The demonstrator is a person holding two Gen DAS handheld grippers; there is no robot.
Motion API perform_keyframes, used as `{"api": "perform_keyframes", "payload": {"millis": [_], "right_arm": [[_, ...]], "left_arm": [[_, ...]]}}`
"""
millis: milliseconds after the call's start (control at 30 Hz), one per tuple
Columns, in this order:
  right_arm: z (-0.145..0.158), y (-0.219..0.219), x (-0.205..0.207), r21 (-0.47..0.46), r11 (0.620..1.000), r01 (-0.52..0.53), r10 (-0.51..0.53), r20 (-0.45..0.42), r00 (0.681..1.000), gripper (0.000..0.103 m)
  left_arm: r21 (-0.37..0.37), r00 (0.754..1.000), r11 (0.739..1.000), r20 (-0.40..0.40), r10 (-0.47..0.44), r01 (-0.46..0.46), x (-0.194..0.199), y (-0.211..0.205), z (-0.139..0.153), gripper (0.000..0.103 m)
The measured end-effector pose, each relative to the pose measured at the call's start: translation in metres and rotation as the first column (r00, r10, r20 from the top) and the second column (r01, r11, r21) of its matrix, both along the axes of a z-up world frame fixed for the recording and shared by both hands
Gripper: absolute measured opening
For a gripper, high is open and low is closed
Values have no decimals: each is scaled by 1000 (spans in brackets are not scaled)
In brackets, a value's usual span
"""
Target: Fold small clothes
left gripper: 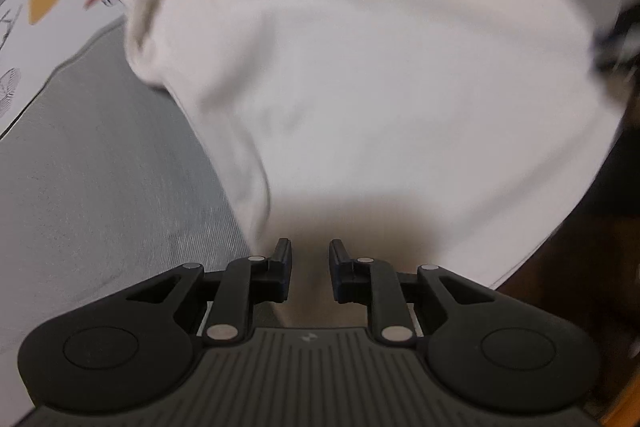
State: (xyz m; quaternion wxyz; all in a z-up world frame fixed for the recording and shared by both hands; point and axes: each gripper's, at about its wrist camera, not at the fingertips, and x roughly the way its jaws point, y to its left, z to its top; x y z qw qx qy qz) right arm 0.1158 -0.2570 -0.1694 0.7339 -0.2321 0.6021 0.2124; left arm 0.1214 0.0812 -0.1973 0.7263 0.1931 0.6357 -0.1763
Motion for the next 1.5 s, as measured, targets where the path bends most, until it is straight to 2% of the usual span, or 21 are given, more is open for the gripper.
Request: {"api": "perform_keyframes", "payload": {"millis": [67,133,167,200,267,333,400,467,500,600,767,900,1033,1067,1133,1167,1200,1233,1300,1400,1500], "right_arm": [[12,3,5,53,998,43,-45,36,998,42],[22,4,13,124,988,96,-104,59,993,42],[23,7,17,139,984,111,-122,71,990,43],[22,10,21,137,983,121,-132,76,988,43],[13,20,24,99,987,128,-134,57,989,43],[-3,29,26,2,994,109,-109,3,994,43],[-6,34,30,-46,995,92,-92,2,996,47],[3,38,35,-16,992,122,-122,22,992,47],[9,39,39,13,989,148,-149,45,988,47],[31,46,50,112,977,182,-198,149,969,47],[68,45,78,279,913,297,-369,256,893,47],[104,39,113,376,848,373,-501,339,797,47],[131,47,135,473,808,351,-567,461,683,49],[131,46,138,485,809,332,-565,486,667,49],[121,46,137,483,826,292,-543,538,645,49],[111,46,138,456,837,302,-530,541,652,49],[105,48,145,416,842,344,-529,504,683,49],[101,49,153,419,833,361,-539,467,702,48],[99,48,162,451,815,364,-556,431,711,46],[94,47,168,450,815,366,-547,388,741,45],[86,43,173,457,791,407,-575,330,748,35]], "left_arm": [[15,999,1000,35,-25,24,4,-9,4,22],[-38,995,999,99,11,-7,12,-12,19,24],[-76,992,997,124,34,-25,17,-13,26,31],[-94,987,995,152,51,-36,21,-15,32,37],[-77,979,995,189,69,-55,28,-20,34,39],[-64,980,995,178,89,-79,35,-22,27,39],[-25,987,996,133,86,-83,40,-26,13,39],[31,995,998,89,54,-57,39,-28,-2,39],[30,994,999,97,41,-44,39,-30,-1,39],[-38,983,996,164,82,-77,47,-28,17,39],[-105,931,979,307,197,-172,61,-18,46,41],[-138,857,955,421,297,-263,73,-11,64,49],[-186,781,919,484,394,-348,87,12,79,48],[-206,765,907,487,421,-368,92,16,79,45],[-244,749,888,477,460,-390,97,24,83,27],[-258,752,885,467,465,-387,97,25,84,10],[-266,755,887,465,462,-378,100,26,85,3],[-267,755,891,474,453,-368,101,25,87,3],[-272,751,901,500,431,-337,103,19,92,3],[-305,747,904,515,421,-300,111,9,96,3],[-329,750,911,531,395,-247,121,-8,100,3]]}}
